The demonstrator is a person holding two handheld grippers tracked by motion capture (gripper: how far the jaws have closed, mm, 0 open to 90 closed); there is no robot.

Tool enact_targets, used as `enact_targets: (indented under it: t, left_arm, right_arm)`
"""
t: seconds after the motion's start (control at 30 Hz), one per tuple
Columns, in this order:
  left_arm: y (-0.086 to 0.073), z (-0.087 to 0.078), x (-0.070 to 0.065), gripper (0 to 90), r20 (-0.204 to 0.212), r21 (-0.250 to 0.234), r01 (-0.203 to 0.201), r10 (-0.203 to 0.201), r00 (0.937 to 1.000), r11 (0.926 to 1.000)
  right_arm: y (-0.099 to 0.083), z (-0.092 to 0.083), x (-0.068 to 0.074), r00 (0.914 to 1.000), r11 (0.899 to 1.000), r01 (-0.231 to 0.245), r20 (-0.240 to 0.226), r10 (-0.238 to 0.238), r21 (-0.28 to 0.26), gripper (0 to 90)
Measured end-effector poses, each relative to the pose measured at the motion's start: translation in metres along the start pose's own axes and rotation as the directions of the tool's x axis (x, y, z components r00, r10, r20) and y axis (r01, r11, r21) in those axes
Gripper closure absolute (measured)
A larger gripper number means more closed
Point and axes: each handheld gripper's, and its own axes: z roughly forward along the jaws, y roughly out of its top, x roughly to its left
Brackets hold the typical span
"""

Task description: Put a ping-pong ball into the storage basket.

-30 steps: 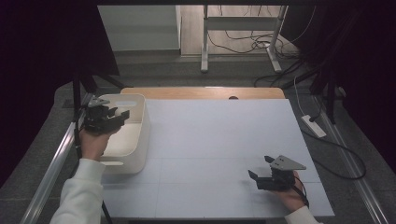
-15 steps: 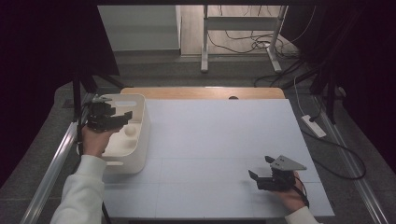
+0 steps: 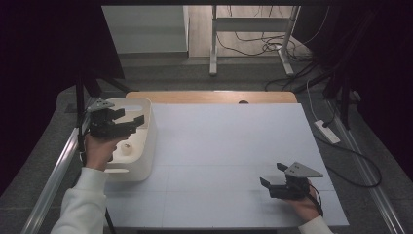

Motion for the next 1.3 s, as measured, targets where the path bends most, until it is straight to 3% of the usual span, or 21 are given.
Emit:
enact_targets:
  t: [0.33, 0.5, 0.73, 0.93, 1.17, 1.3]
  left_arm:
    - [-0.005, -0.015, -0.016, 16.4, 0.073, -0.065, -0.031, 0.036, 0.9966, 0.9974]
    - [-0.014, -0.022, -0.023, 16.8, 0.148, -0.109, -0.017, 0.033, 0.9885, 0.9939]
    - [-0.02, -0.026, -0.031, 17.5, 0.179, -0.129, -0.028, 0.051, 0.9824, 0.9912]
    - [-0.022, -0.028, -0.044, 19.0, 0.215, -0.132, -0.06, 0.087, 0.9727, 0.9895]
    - [-0.027, -0.023, -0.057, 19.0, 0.255, -0.116, -0.071, 0.099, 0.962, 0.9907]
    - [-0.028, -0.018, -0.068, 19.1, 0.286, -0.112, -0.096, 0.124, 0.9503, 0.9891]
  right_arm:
    - [0.0, 0.0, 0.0, 1.0, 1.0, 0.004, -0.007, -0.004, -0.004, 13.3]
    - [0.0, 0.001, 0.001, 0.9999, 1.0, 0.015, -0.006, -0.015, 0.003, 13.3]
    - [-0.001, -0.001, 0.001, 0.9999, 1.0, 0.012, -0.001, -0.012, 0.005, 13.2]
    - [-0.001, -0.002, 0.001, 0.9999, 1.0, 0.009, 0.009, -0.009, 0.008, 13.2]
    - [-0.002, -0.003, 0.0, 0.9998, 1.0, 0.005, 0.019, -0.005, 0.01, 13.2]
    - [-0.002, -0.005, 0.0, 0.9996, 1.0, 0.003, 0.029, -0.003, 0.007, 13.3]
